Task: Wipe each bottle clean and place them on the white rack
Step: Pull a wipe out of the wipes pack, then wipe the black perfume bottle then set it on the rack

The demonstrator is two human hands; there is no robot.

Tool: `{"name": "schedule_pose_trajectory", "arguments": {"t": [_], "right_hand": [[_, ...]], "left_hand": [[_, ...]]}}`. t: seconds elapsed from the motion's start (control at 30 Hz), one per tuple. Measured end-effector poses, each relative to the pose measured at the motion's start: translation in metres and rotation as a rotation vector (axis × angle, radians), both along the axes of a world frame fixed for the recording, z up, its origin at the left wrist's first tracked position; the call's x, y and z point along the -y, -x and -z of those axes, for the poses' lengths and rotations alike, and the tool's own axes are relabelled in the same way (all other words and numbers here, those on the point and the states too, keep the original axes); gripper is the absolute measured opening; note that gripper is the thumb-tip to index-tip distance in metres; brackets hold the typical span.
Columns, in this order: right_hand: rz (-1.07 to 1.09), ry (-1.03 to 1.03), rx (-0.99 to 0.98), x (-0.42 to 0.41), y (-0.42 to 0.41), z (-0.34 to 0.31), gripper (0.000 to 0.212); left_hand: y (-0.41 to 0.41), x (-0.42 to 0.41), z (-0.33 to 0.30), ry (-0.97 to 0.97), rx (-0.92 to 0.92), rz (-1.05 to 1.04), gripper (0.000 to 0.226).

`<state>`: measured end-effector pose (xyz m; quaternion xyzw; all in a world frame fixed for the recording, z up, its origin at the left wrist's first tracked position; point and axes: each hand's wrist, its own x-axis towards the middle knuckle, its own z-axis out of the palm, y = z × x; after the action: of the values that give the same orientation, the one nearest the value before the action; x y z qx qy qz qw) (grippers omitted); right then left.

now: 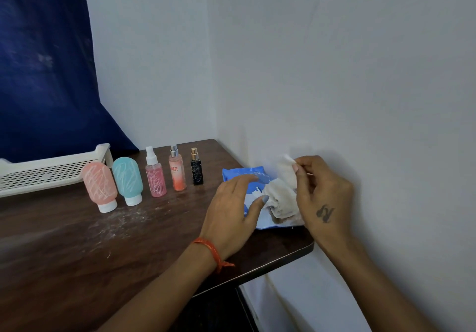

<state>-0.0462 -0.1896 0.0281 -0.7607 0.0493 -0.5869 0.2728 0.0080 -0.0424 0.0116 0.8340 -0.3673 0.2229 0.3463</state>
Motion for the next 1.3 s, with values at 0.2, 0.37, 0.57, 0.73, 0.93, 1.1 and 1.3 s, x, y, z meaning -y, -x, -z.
{"name": "schedule_pose_trajectory", "arguments": {"t": [0.2,0.37,0.57,0.73,0.93,1.1,1.3], "right_hand": [[-0.114,-0.151,-0.022,-0.001,-0.005,0.000,0.011],[-0.175,-0.224,-0.038,0.002,-0.003,-0.001,0.028],[-0.347,-0.442,-0.084,-0.002,-0.002,-0.004,0.044],[-0.558,-0.697,-0.054,-0.008,-0.003,-0.009,0.017],[-0.630,-0.728,-0.106,-0.008,-0.009,-0.008,0.013],[-0.642,-0.718,-0.142,-0.011,-0.011,-0.007,0.022],[-0.669,-0.652,-0.197,-0.017,-0.012,0.001,0.026]], "left_hand": [[-0.012,0.009,-0.002,-0.211,0.099,-0.006,0.039],[-0.021,0.006,-0.002,-0.327,0.058,-0.007,0.041],[-0.041,-0.013,-0.028,-0.025,0.071,-0.070,0.027],[-0.084,-0.027,-0.044,0.014,-0.006,-0.295,0.044],[-0.117,-0.019,-0.051,-0.022,-0.242,-0.408,0.057],[-0.139,-0.014,-0.041,0.113,-0.370,-0.453,0.049],[-0.146,-0.019,-0.033,0.209,-0.370,-0.455,0.019]]}}
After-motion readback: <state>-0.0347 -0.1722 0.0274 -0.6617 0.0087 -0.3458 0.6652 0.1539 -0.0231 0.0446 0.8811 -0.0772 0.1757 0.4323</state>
